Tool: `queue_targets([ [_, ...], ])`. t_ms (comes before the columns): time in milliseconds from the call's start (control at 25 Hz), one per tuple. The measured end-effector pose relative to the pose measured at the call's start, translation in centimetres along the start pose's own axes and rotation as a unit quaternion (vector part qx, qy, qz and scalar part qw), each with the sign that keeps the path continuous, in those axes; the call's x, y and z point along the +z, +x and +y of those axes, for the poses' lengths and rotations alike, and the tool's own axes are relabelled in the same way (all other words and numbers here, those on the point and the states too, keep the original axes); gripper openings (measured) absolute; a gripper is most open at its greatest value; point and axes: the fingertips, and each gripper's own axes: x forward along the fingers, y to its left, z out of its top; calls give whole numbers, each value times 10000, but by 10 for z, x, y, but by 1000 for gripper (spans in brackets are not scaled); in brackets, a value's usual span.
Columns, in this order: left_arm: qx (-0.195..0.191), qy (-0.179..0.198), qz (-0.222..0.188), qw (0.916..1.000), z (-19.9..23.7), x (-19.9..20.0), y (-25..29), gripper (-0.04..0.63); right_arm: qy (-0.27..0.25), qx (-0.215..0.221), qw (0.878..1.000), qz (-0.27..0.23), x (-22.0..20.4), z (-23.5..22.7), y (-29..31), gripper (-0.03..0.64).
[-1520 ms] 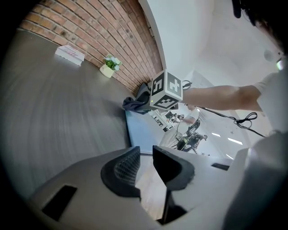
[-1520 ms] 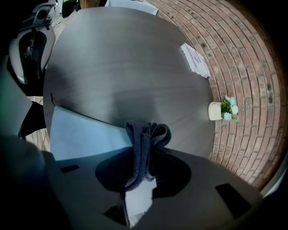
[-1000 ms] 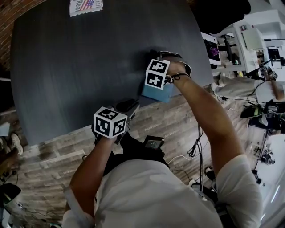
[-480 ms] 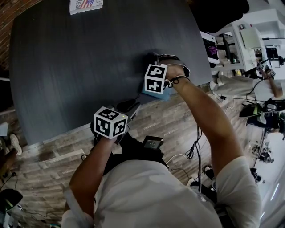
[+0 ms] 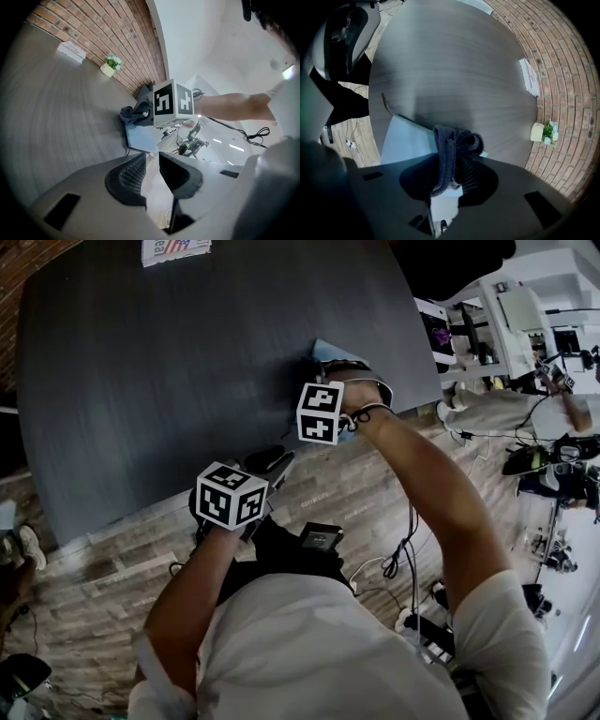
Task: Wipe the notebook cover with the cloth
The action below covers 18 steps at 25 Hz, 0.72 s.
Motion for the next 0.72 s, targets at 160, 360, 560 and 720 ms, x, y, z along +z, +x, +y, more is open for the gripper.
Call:
queue_targets([
  [160, -44, 47, 10, 10000, -8, -5, -2, 94, -44, 36, 10000, -31, 5, 14, -8, 104],
  [360, -72, 73, 9, 9999, -12, -10, -5, 94, -189, 91, 9998, -29, 11, 29, -14, 104],
  [560, -99, 97, 4, 9999, -18, -16, -11, 94, -283, 137, 9995, -44, 18, 42, -23, 104],
  [720, -110, 90, 23, 9999, -20, -23, -15, 94, -246, 168, 9995, -99, 24, 54, -27, 103],
])
